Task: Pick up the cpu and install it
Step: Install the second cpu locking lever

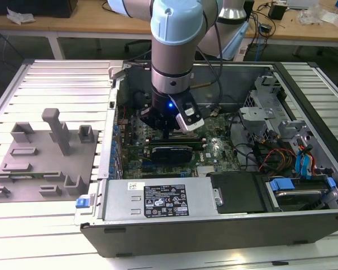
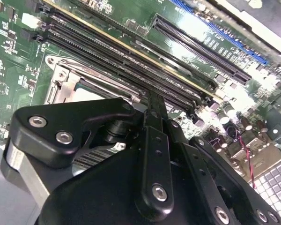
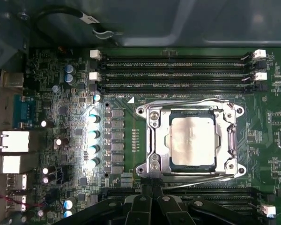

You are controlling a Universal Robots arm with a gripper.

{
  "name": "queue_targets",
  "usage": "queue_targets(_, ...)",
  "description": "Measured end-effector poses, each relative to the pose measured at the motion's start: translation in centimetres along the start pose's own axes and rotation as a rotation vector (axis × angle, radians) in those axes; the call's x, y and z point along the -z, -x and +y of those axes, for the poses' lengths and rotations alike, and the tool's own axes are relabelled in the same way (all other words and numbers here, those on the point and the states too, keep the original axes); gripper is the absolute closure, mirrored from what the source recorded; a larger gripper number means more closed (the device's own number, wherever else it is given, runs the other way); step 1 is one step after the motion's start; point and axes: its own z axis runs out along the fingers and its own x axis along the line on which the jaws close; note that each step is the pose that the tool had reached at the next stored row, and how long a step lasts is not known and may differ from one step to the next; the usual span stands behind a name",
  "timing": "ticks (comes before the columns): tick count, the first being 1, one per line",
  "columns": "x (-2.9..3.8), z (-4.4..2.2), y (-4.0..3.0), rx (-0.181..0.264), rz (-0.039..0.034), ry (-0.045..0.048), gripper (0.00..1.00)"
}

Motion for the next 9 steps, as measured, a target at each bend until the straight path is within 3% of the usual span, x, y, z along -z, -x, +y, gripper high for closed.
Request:
queue_targets(1, -0.09, -0.03, 0.0, 0.0, 0.0001, 0.0139, 0.89)
queue_targets(4, -0.22, -0.06, 0.0, 0.0, 0.0003, 0.0369, 0.89)
queue_targets(9, -0.42, -0.21, 0.0, 0.0, -0.0001, 0.0461, 0.89)
